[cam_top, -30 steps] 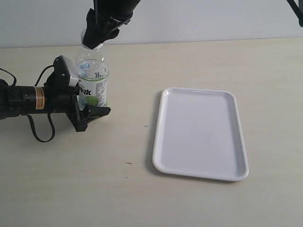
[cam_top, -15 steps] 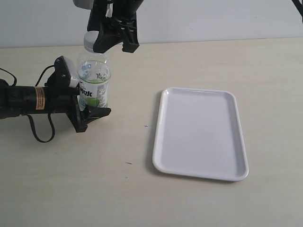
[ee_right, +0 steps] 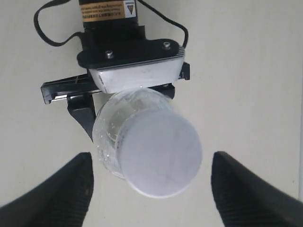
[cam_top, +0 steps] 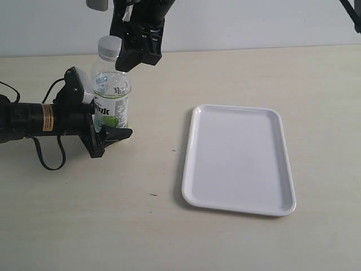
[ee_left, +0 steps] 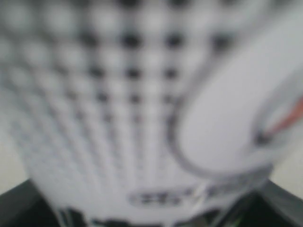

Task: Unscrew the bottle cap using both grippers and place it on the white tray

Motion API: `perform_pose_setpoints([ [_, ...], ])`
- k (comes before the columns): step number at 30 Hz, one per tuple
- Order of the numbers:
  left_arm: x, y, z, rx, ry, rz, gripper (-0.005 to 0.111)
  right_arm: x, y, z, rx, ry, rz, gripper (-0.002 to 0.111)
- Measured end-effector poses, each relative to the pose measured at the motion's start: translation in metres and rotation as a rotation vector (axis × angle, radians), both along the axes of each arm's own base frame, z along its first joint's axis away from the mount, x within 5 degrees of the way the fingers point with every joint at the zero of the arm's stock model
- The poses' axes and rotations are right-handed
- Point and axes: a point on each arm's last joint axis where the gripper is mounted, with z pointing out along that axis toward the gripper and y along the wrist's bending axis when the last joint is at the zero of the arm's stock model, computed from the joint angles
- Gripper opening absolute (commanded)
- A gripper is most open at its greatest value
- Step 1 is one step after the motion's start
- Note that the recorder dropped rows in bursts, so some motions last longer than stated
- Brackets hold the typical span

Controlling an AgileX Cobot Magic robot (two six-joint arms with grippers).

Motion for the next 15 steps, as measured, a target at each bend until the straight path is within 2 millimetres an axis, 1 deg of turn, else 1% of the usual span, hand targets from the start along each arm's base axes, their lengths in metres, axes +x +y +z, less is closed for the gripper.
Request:
perform_pose_setpoints([
  [3,0.0,0.0,0.0,-0.002,0.003,0.002,0.0,0.001,0.002,0.004,0.041,0.01,-0.057,0.069],
  [5,0.0,0.0,0.0,-0.002,0.003,0.002,0.0,0.001,0.001,0.01,0.074,0.024,-0.119,0.069],
  [8,0.0,0.0,0.0,-0.002,0.003,0.002,0.0,-0.001,0.0,0.022,0.141,0.078,-0.256,0.069],
  [9,0.0,0.0,0.0,-0.002,0.003,0.002,0.0,-0.002,0.0,0.027,0.174,0.113,-0.329,0.069],
  [10,0.0,0.0,0.0,-0.002,0.005,0.003,0.0,-0.002,-0.001,0.033,0.261,0.224,-0.528,0.068],
  [12,0.0,0.0,0.0,-0.002,0.005,0.003,0.0,0.0,-0.002,0.036,0.351,0.364,-0.779,0.068],
  [15,0.0,0.0,0.0,-0.002,0.005,0.003,0.0,0.0,-0.003,0.034,0.377,0.462,-0.908,0.068],
])
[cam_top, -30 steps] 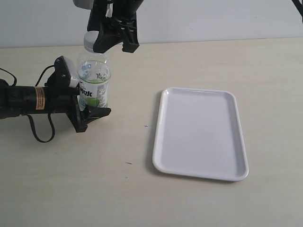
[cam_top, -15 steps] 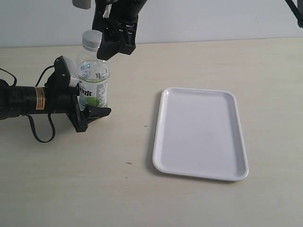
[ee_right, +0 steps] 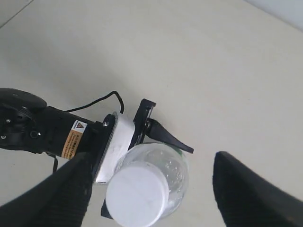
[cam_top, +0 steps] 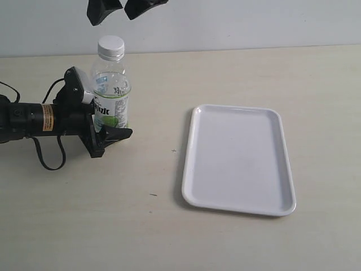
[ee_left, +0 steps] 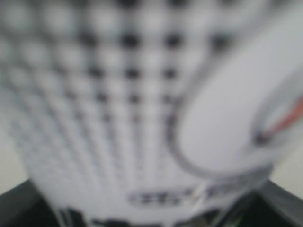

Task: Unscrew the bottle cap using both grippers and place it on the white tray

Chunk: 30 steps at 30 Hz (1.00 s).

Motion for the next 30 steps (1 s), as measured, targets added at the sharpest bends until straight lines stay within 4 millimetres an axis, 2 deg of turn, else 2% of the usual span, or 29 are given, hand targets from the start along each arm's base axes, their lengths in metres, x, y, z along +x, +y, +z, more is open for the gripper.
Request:
perform_pose_setpoints([
  [8,0.0,0.0,0.0,-0.001,0.002,0.001,0.0,-0.002,0.0,-0.018,-0.04,0.13,-0.007,0.068],
  [20,0.0,0.0,0.0,-0.006,0.011,0.006,0.0,-0.003,0.003,-0.017,-0.022,0.115,0.048,0.068],
  [30,0.0,0.0,0.0,-0.008,0.014,0.009,0.0,0.002,0.006,-0.029,-0.025,0.122,0.045,0.068],
])
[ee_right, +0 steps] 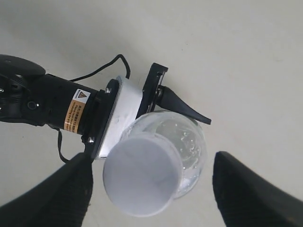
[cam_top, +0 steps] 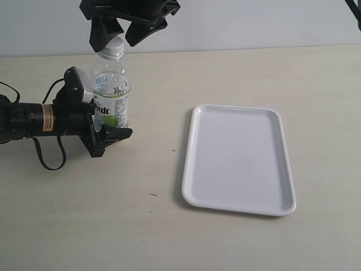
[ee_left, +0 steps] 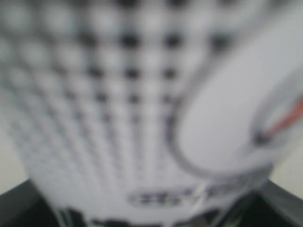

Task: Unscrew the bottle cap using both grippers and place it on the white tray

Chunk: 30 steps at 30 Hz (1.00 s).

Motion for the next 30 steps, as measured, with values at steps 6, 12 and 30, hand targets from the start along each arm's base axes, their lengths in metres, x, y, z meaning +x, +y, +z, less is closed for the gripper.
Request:
perform_pose_setpoints([
  [6,0.0,0.0,0.0,-0.001,0.002,0.001,0.0,0.0014,-0.0002,-0.0001,-0.003,-0.016,-0.002,0.061],
  [12,0.0,0.0,0.0,-0.002,0.005,0.003,0.0,0.0023,0.0,0.0003,0.001,-0.027,-0.005,0.04],
  [30,0.0,0.0,0.0,-0.002,0.003,0.002,0.0,0.0008,0.0008,-0.0005,-0.091,-0.234,0.32,0.0],
])
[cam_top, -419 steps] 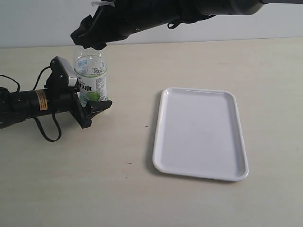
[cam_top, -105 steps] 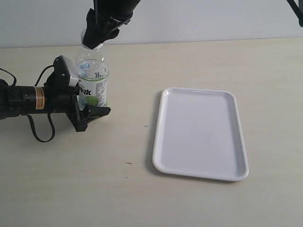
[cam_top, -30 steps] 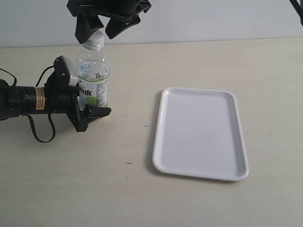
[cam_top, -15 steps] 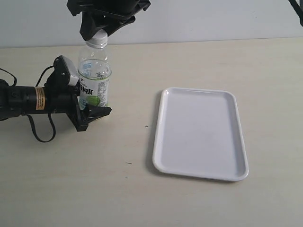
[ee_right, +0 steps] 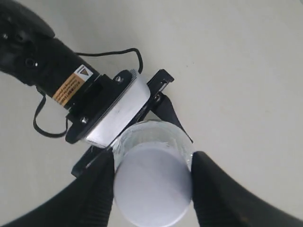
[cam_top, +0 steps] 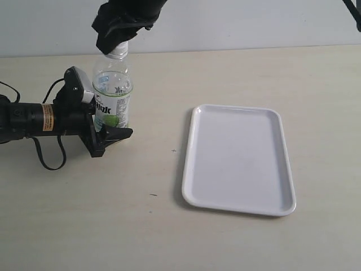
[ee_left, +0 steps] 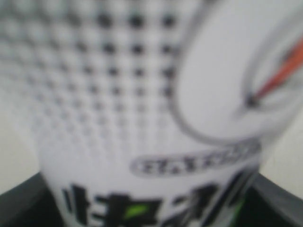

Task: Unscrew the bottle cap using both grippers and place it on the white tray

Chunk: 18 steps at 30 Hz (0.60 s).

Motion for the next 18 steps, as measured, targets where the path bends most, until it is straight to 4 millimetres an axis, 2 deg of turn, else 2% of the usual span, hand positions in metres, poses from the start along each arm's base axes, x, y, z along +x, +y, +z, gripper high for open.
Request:
perform_pose_setpoints([
  [14,-0.0003,-0.0004,0.0004,-0.002,-0.005,-0.007,0.0,-0.0022,0.0005,-0.0003,-0.157,-0.373,0.554,0.0],
  [18,-0.0004,-0.0004,0.0003,-0.001,-0.005,-0.009,0.0,-0.0025,0.0004,-0.0005,-0.184,-0.437,0.647,0.0],
])
